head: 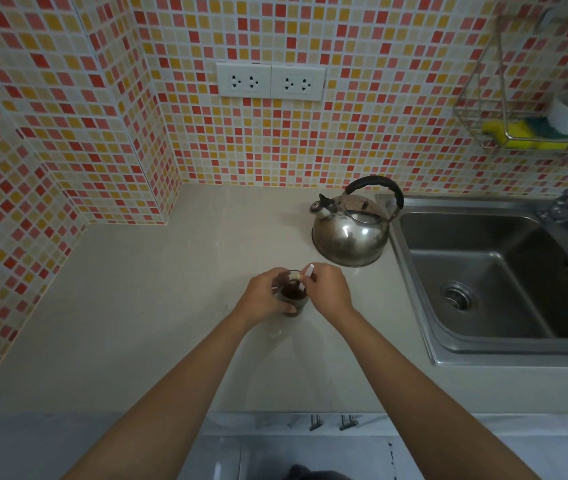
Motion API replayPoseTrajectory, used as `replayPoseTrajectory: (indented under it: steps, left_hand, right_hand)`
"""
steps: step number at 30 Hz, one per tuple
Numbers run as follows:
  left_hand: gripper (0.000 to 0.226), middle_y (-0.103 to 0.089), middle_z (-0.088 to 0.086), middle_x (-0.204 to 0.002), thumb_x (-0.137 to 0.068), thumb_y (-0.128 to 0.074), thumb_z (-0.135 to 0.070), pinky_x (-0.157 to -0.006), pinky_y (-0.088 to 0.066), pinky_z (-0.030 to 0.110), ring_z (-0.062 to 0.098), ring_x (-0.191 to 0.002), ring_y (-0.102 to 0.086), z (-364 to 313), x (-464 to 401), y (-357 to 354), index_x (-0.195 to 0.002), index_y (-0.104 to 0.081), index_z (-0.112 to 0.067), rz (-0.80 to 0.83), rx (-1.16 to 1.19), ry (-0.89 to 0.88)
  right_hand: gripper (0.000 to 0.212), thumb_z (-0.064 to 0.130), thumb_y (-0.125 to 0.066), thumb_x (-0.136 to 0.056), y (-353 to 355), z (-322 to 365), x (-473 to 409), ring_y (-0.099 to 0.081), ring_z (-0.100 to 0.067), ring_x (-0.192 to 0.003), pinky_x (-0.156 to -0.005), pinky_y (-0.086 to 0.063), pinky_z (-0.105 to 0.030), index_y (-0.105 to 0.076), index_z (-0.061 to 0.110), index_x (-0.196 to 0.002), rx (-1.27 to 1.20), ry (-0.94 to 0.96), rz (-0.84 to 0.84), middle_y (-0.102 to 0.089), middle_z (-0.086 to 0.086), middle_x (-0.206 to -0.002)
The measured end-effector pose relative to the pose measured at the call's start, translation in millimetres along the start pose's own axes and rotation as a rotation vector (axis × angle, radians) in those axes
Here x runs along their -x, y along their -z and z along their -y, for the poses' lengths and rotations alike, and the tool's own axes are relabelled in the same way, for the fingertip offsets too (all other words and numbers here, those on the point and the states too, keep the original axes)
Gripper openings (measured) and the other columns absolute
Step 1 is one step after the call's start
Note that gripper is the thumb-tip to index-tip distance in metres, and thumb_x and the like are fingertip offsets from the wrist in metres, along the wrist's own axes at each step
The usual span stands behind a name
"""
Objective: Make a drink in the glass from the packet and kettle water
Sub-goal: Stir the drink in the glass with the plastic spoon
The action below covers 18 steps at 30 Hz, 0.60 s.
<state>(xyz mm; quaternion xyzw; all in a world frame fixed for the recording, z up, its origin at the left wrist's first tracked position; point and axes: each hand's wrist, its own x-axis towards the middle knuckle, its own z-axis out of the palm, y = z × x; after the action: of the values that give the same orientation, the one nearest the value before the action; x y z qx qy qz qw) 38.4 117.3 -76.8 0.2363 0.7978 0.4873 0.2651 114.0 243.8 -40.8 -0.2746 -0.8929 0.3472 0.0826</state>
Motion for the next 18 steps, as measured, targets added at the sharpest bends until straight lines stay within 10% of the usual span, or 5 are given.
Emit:
replayPoseTrajectory:
  steps: [8, 13, 18]
  left_hand:
    - [0.075, -0.068, 0.003, -0.114, -0.05, -0.088, -0.005, -0.093, -0.052, 0.03, 0.021, -0.103, -0.065, -0.6, 0.2, 0.6, -0.119, -0.061, -0.016, -0.006, -0.034, -0.005]
    - [0.076, -0.067, 0.003, -0.114, -0.05, -0.088, -0.001, -0.094, -0.048, 0.026, 0.022, -0.108, -0.064, -0.4, -1.2, -0.3, -0.119, -0.06, -0.013, -0.001, -0.009, 0.02]
    - [0.079, -0.065, 0.009, -0.125, -0.05, -0.088, -0.001, -0.103, -0.048, 0.04, 0.025, -0.114, -0.061, 0.0, -2.0, -0.4, -0.123, -0.059, -0.012, 0.003, -0.008, 0.025]
  right_hand:
    - [0.03, 0.021, -0.05, -0.094, 2.5, 1.0, 0.0, -0.063, -0.026, -0.073, -0.069, -0.05, -0.035, -0.073, 0.005, -0.083, -0.068, 0.058, 0.031, -0.07, -0.012, -0.08]
    - [0.049, 0.012, -0.051, -0.092, 1.2, -5.8, 1.2, -0.051, -0.012, -0.05, -0.051, -0.037, -0.023, -0.054, 0.024, -0.044, -0.129, -0.078, -0.027, -0.054, 0.007, -0.047]
    - [0.03, 0.01, -0.063, -0.085, 5.7, -0.4, -0.4, -0.06, -0.022, -0.061, -0.064, -0.047, -0.029, -0.066, 0.018, -0.056, -0.387, -0.218, -0.084, -0.072, -0.018, -0.073]
